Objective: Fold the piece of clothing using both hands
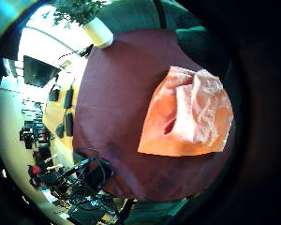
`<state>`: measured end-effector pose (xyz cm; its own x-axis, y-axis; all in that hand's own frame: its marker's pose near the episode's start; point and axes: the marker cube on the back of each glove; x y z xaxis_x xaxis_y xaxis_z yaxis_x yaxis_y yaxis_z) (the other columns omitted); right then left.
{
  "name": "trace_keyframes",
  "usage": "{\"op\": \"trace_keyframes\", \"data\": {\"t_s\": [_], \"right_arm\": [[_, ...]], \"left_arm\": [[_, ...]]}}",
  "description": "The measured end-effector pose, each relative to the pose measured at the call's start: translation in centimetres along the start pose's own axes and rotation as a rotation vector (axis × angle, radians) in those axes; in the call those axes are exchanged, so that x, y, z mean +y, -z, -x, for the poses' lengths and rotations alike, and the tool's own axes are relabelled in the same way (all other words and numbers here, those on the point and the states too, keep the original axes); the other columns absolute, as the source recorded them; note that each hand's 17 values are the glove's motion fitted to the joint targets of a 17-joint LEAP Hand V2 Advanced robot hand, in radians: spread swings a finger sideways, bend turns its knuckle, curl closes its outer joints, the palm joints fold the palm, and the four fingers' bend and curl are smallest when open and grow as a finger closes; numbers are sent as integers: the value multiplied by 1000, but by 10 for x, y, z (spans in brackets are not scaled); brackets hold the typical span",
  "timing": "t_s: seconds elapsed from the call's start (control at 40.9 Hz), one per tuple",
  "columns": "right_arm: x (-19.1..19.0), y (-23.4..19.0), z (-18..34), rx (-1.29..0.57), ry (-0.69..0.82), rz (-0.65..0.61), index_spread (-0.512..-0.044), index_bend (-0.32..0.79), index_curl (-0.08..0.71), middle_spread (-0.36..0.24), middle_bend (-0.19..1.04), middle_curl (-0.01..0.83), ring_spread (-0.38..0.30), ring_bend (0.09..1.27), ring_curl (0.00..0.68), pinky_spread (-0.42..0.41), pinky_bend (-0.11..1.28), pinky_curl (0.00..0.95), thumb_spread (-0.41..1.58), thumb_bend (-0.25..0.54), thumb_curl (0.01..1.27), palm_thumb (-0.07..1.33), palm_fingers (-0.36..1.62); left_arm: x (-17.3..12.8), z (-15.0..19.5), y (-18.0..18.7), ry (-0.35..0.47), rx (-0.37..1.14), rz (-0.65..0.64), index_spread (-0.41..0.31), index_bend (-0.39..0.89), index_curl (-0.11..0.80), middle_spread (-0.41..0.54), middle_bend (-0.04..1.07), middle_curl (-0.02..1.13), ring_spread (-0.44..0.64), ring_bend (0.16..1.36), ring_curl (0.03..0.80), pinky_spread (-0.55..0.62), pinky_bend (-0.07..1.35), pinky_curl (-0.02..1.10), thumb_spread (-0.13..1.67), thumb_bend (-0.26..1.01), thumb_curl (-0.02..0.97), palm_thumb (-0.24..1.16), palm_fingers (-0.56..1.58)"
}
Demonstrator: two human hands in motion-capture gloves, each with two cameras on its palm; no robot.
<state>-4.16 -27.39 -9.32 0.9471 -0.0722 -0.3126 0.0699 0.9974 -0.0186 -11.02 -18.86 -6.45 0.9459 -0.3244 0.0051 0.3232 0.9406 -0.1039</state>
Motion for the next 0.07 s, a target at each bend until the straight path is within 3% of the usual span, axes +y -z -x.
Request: {"op": "trace_keyframes", "data": {"t_s": [0.073], "right_arm": [[4, 4, -14, 10, -33, -37, -306, 174, 315, 74, 139, 354, 124, 195, 325, 270, 458, 323, 1475, -17, 375, 575, 261]], "left_arm": [[-1, -5, 4, -11, 9, -37, -128, 134, 336, -87, 196, 437, 128, 437, 330, 250, 349, 383, 1486, 121, 293, 451, 510]]}}
